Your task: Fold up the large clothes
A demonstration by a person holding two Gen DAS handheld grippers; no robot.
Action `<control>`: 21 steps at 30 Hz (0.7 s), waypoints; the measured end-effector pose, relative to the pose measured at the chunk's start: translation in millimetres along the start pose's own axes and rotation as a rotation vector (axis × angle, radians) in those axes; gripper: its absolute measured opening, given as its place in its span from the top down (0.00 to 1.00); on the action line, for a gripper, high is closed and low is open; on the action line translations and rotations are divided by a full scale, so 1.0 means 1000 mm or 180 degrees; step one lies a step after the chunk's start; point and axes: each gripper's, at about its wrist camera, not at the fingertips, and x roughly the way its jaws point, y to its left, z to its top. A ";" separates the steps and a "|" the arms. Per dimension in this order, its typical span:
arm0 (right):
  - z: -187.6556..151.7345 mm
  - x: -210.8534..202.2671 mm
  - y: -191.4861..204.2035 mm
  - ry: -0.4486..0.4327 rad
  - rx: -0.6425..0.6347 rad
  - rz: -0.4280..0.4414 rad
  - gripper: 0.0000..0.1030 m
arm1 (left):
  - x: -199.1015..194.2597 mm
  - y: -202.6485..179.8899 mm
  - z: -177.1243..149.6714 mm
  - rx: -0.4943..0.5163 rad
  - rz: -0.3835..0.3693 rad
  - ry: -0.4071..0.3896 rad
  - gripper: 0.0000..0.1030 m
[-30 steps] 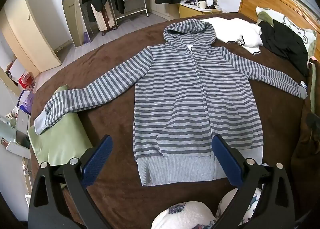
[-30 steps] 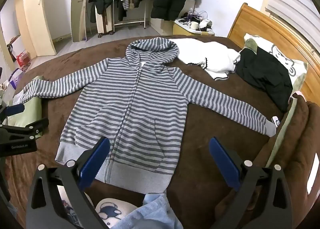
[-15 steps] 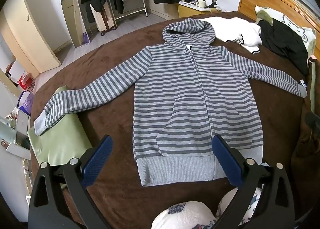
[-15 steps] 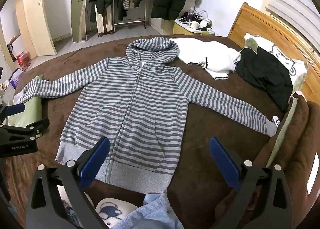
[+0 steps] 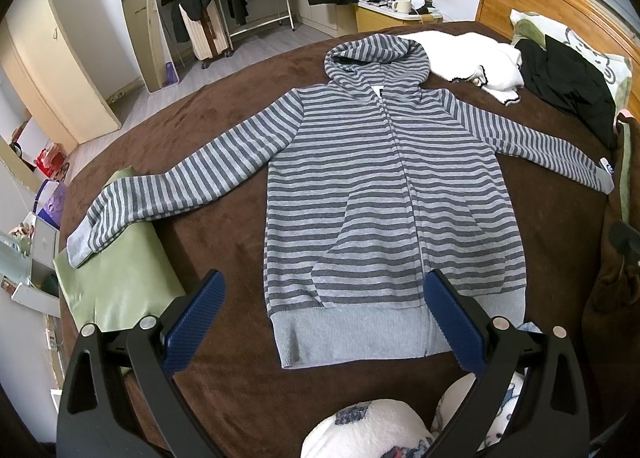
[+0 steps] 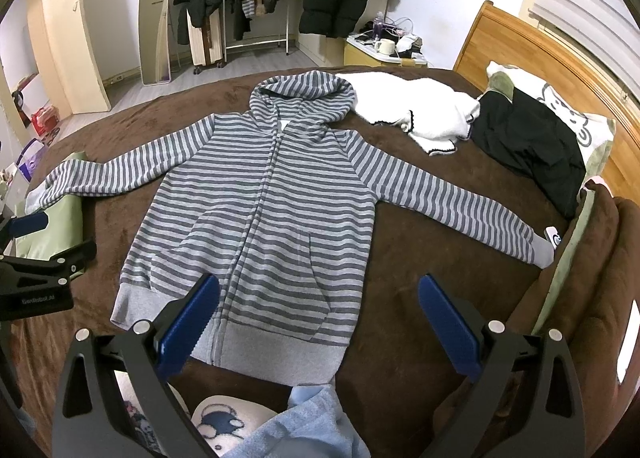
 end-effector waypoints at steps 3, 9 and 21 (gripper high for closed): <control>0.001 0.000 -0.001 0.0002 0.0008 0.0006 0.05 | -0.001 0.000 0.000 0.0012 -0.0002 -0.0004 0.06; -0.004 0.002 -0.004 0.0018 0.0053 0.0024 0.05 | -0.001 0.001 0.001 0.0004 -0.0001 -0.0004 0.06; -0.004 0.002 -0.002 0.0029 0.0040 0.0026 0.05 | 0.000 0.002 -0.001 0.0010 0.0022 0.0005 0.06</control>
